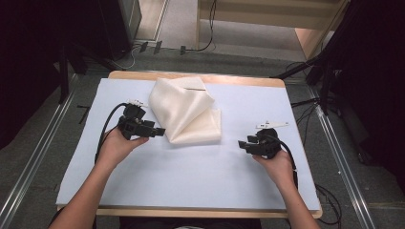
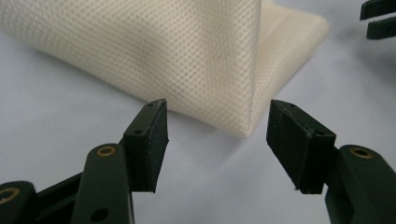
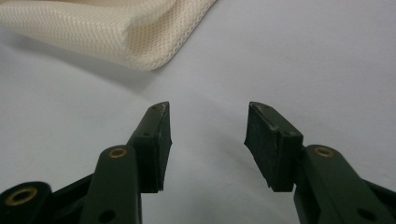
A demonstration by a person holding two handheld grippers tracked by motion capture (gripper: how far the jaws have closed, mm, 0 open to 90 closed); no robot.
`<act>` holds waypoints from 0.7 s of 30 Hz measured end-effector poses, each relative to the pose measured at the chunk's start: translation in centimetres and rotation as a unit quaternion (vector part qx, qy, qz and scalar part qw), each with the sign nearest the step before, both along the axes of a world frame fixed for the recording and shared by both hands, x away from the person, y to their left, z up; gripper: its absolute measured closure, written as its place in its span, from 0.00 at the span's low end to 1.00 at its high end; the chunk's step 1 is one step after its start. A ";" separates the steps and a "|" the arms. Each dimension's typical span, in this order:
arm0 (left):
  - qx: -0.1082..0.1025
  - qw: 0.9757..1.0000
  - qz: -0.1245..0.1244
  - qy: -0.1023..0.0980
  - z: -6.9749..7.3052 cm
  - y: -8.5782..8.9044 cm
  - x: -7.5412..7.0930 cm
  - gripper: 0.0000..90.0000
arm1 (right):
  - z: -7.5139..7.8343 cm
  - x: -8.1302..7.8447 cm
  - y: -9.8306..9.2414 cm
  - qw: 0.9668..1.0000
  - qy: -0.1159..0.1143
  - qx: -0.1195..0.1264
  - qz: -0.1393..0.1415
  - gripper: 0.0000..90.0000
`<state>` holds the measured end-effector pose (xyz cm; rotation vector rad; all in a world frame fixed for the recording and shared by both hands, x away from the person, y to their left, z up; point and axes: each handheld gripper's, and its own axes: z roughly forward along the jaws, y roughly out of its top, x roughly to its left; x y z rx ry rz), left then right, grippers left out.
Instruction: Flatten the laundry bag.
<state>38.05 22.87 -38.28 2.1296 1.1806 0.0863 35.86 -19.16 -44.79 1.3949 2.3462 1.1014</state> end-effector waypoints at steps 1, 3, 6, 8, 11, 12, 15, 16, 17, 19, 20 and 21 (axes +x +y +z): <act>0.000 1.000 -0.005 0.002 0.1 -0.5 0.2 0.44 | 0.0 0.0 0.0 1.000 -0.002 -0.003 0.000 0.56; 0.001 1.000 -0.009 0.002 0.2 -0.8 0.3 0.44 | 0.0 -0.1 0.0 1.000 -0.002 -0.004 -0.001 0.55; 0.010 1.000 -0.020 -0.001 0.4 -2.1 0.8 0.44 | -0.1 -0.2 -0.1 1.000 -0.005 -0.007 0.000 0.54; 0.012 1.000 -0.024 0.001 0.4 -2.7 1.1 0.43 | -0.1 -0.3 -0.2 1.000 -0.004 -0.008 -0.002 0.54; 0.015 0.999 -0.032 -0.002 0.3 -4.0 1.7 0.42 | -0.1 -0.5 -0.4 1.000 -0.006 -0.006 -0.003 0.54; 0.016 0.999 -0.034 -0.002 0.3 -4.2 1.9 0.42 | -0.2 -0.6 -0.6 1.000 -0.004 -0.007 -0.005 0.54; 0.018 0.999 -0.029 -0.005 0.0 -4.9 2.5 0.42 | -0.3 -0.9 -0.9 1.000 0.000 -0.009 -0.008 0.54; 0.016 0.999 -0.030 -0.003 -0.1 -5.1 2.7 0.42 | -0.3 -0.9 -0.9 1.000 0.000 -0.009 -0.008 0.54; 0.021 0.999 -0.034 -0.003 -0.2 -5.3 2.8 0.41 | -0.3 -1.0 -1.0 1.000 0.000 -0.008 -0.009 0.54; 0.022 0.999 -0.032 -0.010 -0.5 -6.1 3.3 0.40 | -0.3 -1.3 -1.2 1.000 0.000 -0.005 -0.013 0.54; 0.022 0.999 -0.032 -0.010 -0.5 -6.1 3.3 0.39 | -0.3 -1.3 -1.2 1.000 0.000 -0.005 -0.013 0.54; 0.020 0.999 -0.031 -0.009 -0.6 -6.3 3.5 0.39 | -0.3 -1.4 -1.2 1.000 0.000 -0.004 -0.013 0.54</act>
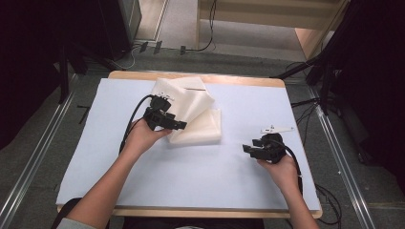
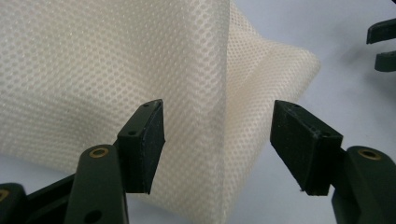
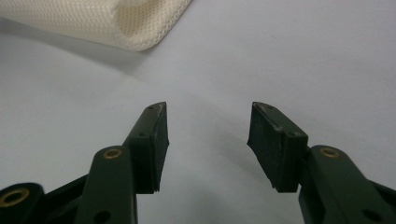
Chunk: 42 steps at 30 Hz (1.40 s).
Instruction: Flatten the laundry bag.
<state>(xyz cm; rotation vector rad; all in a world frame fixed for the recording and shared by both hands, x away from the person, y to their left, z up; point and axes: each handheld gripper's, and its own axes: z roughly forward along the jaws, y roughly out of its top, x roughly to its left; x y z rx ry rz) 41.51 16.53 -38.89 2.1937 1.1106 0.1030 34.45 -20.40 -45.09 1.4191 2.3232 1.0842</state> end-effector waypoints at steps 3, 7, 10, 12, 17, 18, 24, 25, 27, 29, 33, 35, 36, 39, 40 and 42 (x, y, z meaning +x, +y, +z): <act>0.010 1.000 -0.003 0.002 -0.7 -0.7 0.6 0.39 | 0.1 -0.3 0.1 1.000 -0.002 0.002 0.001 0.54; 0.043 0.999 0.005 -0.009 -2.2 -1.1 1.2 0.50 | 0.1 -0.4 0.6 1.000 -0.003 0.009 0.003 0.54; 0.051 0.999 0.004 -0.016 -2.6 -0.8 1.3 0.59 | 0.1 -0.3 0.9 1.000 -0.004 0.012 0.004 0.55; 0.051 0.999 0.004 -0.018 -2.9 -0.4 1.4 0.68 | 0.2 -0.2 1.1 1.000 -0.004 0.014 0.007 0.55; 0.037 0.999 0.004 -0.031 -2.9 0.5 1.2 0.93 | 0.7 0.3 2.2 1.000 -0.011 0.022 0.015 0.57; 0.028 0.999 0.011 -0.033 -2.7 0.8 1.0 0.93 | 0.7 0.3 2.2 1.000 -0.011 0.022 0.015 0.57; -0.048 0.998 0.041 -0.026 -1.3 4.3 0.2 0.92 | 1.2 0.9 2.4 0.999 -0.022 0.023 0.017 0.64; -0.057 0.997 0.049 -0.026 -1.2 4.9 0.0 0.92 | 1.2 1.1 2.4 0.999 -0.019 0.025 0.017 0.65; -0.059 0.996 0.060 -0.027 -1.0 6.4 -0.6 0.92 | 1.2 1.6 2.7 0.999 -0.017 0.028 0.016 0.65; -0.060 0.996 0.066 -0.026 -1.0 6.8 -0.8 0.92 | 1.2 1.8 2.8 0.999 -0.020 0.028 0.020 0.65; -0.078 0.993 0.085 -0.021 -1.1 9.0 -1.4 0.92 | 1.1 2.5 4.0 0.999 -0.020 0.028 0.031 0.65; -0.081 0.992 0.095 -0.020 -1.3 9.9 -1.5 0.92 | 0.9 3.0 4.7 0.999 -0.020 0.025 0.037 0.65; -0.081 0.992 0.097 -0.019 -1.4 10.4 -1.6 0.92 | 0.8 3.1 5.0 0.999 -0.020 0.023 0.040 0.65; -0.090 0.990 0.108 -0.013 -1.7 11.6 -1.7 0.92 | 0.3 3.9 6.1 0.998 -0.019 0.021 0.048 0.64; -0.094 0.989 0.113 -0.010 -1.8 11.9 -1.7 0.91 | 0.1 4.3 6.8 0.998 -0.019 0.020 0.051 0.64; -0.101 0.988 0.117 -0.008 -2.0 12.3 -1.8 0.91 | -0.1 4.5 7.1 0.998 -0.019 0.020 0.052 0.63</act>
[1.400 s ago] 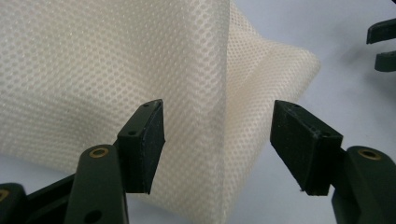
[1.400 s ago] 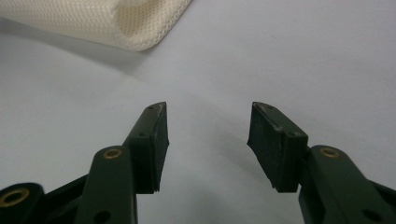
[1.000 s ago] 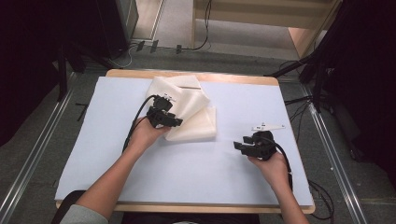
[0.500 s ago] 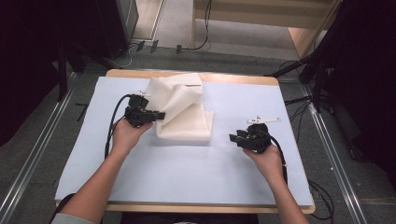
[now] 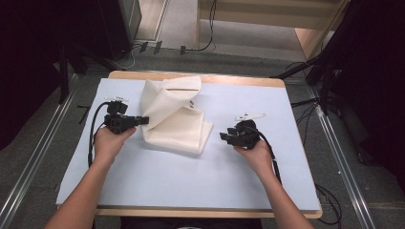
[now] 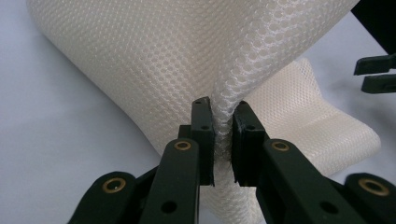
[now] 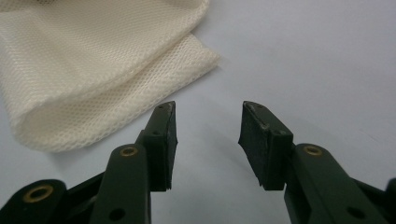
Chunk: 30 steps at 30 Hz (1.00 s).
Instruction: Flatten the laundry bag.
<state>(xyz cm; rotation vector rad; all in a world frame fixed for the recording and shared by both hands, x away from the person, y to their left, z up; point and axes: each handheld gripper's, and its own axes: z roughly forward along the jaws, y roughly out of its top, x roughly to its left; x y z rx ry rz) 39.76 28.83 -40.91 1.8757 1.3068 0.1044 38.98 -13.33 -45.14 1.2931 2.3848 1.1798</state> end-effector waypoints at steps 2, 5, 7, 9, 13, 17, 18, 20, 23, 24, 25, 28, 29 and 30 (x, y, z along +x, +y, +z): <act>-0.001 1.000 0.003 -0.001 -0.1 0.3 -0.1 0.91 | -0.2 0.5 0.5 1.000 -0.001 0.000 0.004 0.63; -0.006 1.000 0.014 -0.001 -0.1 1.0 -0.3 0.91 | -0.4 1.3 1.4 1.000 0.005 0.005 0.007 0.61; -0.013 1.000 0.018 0.002 -0.2 1.5 -0.4 0.91 | -0.5 1.9 2.4 1.000 -0.008 0.005 0.011 0.59; -0.017 1.000 0.021 0.003 -0.3 2.0 -0.5 0.91 | -0.6 2.1 2.7 1.000 -0.009 0.002 0.014 0.58; -0.022 0.999 0.034 0.009 -0.6 2.9 -0.9 0.90 | -1.0 3.0 4.1 1.000 -0.013 -0.006 0.024 0.58; -0.027 0.999 0.044 0.012 -0.8 3.6 -1.0 0.91 | -1.7 3.4 5.1 0.999 -0.003 -0.018 0.031 0.59; -0.029 0.998 0.046 0.014 -0.8 3.8 -1.0 0.91 | -1.8 3.5 5.3 0.999 -0.005 -0.020 0.033 0.60; -0.030 0.998 0.057 0.016 -0.9 4.4 -1.2 0.91 | -2.0 3.5 5.8 0.999 -0.001 -0.022 0.034 0.63; -0.031 0.997 0.062 0.019 -1.0 4.8 -1.3 0.90 | -2.0 3.4 6.1 0.999 -0.003 -0.029 0.035 0.68; -0.032 0.997 0.066 0.020 -1.1 5.0 -1.3 0.90 | -2.1 3.4 6.2 0.999 -0.010 -0.030 0.038 0.73; -0.033 0.997 0.068 0.021 -1.2 5.1 -1.4 0.90 | -2.0 3.4 6.3 0.999 -0.009 -0.033 0.039 0.78; -0.036 0.996 0.077 0.027 -1.4 5.6 -1.4 0.89 | -1.9 3.2 6.4 0.998 -0.002 -0.035 0.046 0.92; -0.036 0.996 0.077 0.027 -1.4 5.6 -1.4 0.89 | -1.9 3.2 6.4 0.998 -0.002 -0.035 0.046 0.92; -0.037 0.996 0.079 0.026 -1.5 5.6 -1.4 0.89 | -1.8 3.2 6.4 0.998 -0.003 -0.034 0.048 0.92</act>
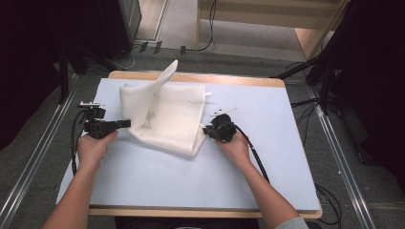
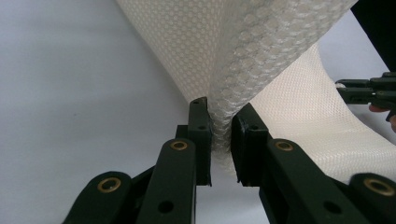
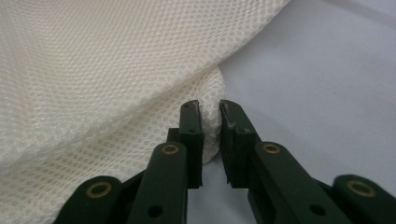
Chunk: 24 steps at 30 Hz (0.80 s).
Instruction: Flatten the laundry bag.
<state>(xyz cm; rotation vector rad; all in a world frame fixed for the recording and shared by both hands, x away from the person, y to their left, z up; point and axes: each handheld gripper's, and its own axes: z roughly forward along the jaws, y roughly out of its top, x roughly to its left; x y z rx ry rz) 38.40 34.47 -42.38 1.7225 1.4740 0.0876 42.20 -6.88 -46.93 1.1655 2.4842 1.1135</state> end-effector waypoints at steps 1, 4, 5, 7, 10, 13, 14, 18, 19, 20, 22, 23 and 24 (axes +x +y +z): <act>-0.001 1.000 0.001 -0.001 0.0 0.1 0.0 0.89 | 0.1 0.0 -0.1 1.000 0.001 -0.002 -0.001 0.93; -0.002 1.000 0.001 0.001 -0.1 0.0 0.1 0.87 | 0.5 0.2 -0.7 1.000 0.010 0.001 -0.010 0.93; -0.001 1.000 0.000 0.001 -0.1 -0.1 0.1 0.87 | 0.5 0.2 -0.7 1.000 0.010 0.001 -0.010 0.93; 0.001 1.000 0.002 -0.001 -0.1 -0.2 0.1 0.86 | 0.6 0.3 -1.1 1.000 0.010 0.000 -0.014 0.94; 0.011 1.000 0.006 -0.002 -0.1 -0.3 0.2 0.81 | 0.9 0.3 -1.6 1.000 0.006 -0.005 -0.017 0.94; 0.018 1.000 0.008 0.002 -0.1 -0.2 0.3 0.75 | 1.4 0.4 -2.5 1.000 0.008 -0.001 -0.027 0.94; 0.018 1.000 0.007 0.002 -0.1 -0.3 0.3 0.75 | 1.5 0.5 -2.8 0.999 0.010 0.000 -0.033 0.94; 0.017 1.000 0.008 -0.001 0.0 -0.3 0.3 0.73 | 1.6 0.7 -3.9 0.999 0.014 0.004 -0.043 0.94; 0.016 1.000 0.009 -0.002 0.0 -0.2 0.3 0.72 | 1.6 0.7 -4.1 0.999 0.014 0.004 -0.046 0.94; 0.017 1.000 0.009 -0.003 0.1 -0.2 0.3 0.71 | 1.6 0.8 -4.6 0.999 0.015 0.006 -0.047 0.94; 0.023 1.000 0.005 -0.002 0.1 -0.3 0.3 0.69 | 1.7 0.8 -4.8 0.999 0.018 0.008 -0.049 0.94; 0.024 1.000 0.004 -0.001 0.1 -0.4 0.3 0.65 | 1.8 0.9 -5.4 0.999 0.017 0.007 -0.051 0.94; 0.030 1.000 0.001 0.000 0.2 -0.6 0.3 0.64 | 1.8 0.8 -5.6 0.998 0.016 0.005 -0.053 0.94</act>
